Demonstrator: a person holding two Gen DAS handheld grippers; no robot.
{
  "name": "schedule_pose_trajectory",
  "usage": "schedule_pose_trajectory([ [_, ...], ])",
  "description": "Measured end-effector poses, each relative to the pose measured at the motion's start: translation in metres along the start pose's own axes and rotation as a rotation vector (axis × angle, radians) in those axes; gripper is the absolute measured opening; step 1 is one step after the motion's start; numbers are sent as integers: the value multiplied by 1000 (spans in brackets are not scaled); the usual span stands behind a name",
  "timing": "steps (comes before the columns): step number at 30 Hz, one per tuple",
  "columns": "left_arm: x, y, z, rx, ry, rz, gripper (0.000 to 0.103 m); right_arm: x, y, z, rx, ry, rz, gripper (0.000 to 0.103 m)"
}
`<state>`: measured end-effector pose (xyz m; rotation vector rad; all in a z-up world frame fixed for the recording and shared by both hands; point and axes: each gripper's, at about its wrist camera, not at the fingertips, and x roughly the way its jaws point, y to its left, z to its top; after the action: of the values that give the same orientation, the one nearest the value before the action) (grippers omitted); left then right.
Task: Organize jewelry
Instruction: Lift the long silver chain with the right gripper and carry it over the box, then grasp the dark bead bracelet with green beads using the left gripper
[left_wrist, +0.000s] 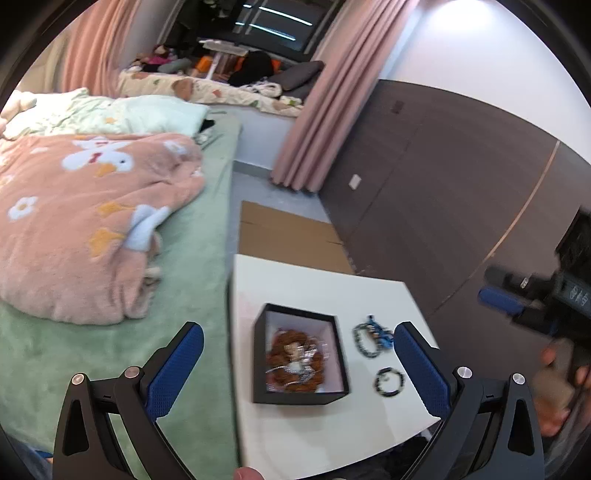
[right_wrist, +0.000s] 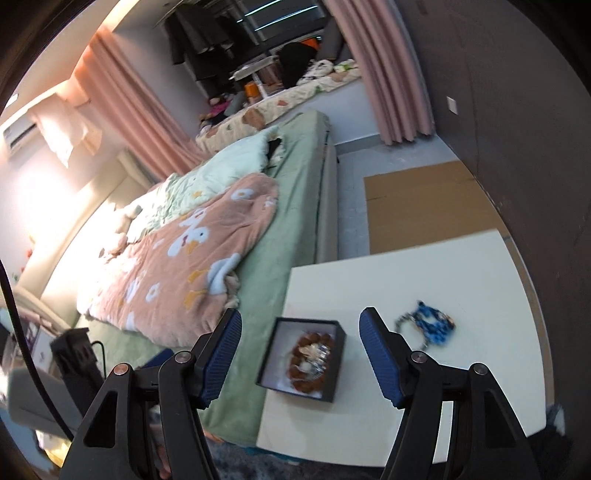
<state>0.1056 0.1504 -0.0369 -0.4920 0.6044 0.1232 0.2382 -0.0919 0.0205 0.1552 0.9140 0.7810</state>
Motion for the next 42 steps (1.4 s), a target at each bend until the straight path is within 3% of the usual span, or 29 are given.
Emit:
schedule_pose_trajectory([
  [9,33,-51,-10,100,62,-24,103,-18,-90,-37,140,-33,-59,79],
  [12,48,-70,-18,149,101,-19,103,-16,-119,-49,188,-38,-61,92],
  [19,88,-110,-41,231,224,-8,102,10,-176,-74,307,14,-68,92],
  [27,128,-137,-65,282,298,11,101,2,-192,-85,322,38,-76,92],
  [31,149,-144,-80,297,338,10,88,2,-205,-90,362,76,-84,92],
  [35,172,-146,-95,307,412,25,59,5,-217,-93,403,108,-110,93],
  [42,204,-148,-119,347,476,78,44,7,-224,-97,430,139,-98,93],
])
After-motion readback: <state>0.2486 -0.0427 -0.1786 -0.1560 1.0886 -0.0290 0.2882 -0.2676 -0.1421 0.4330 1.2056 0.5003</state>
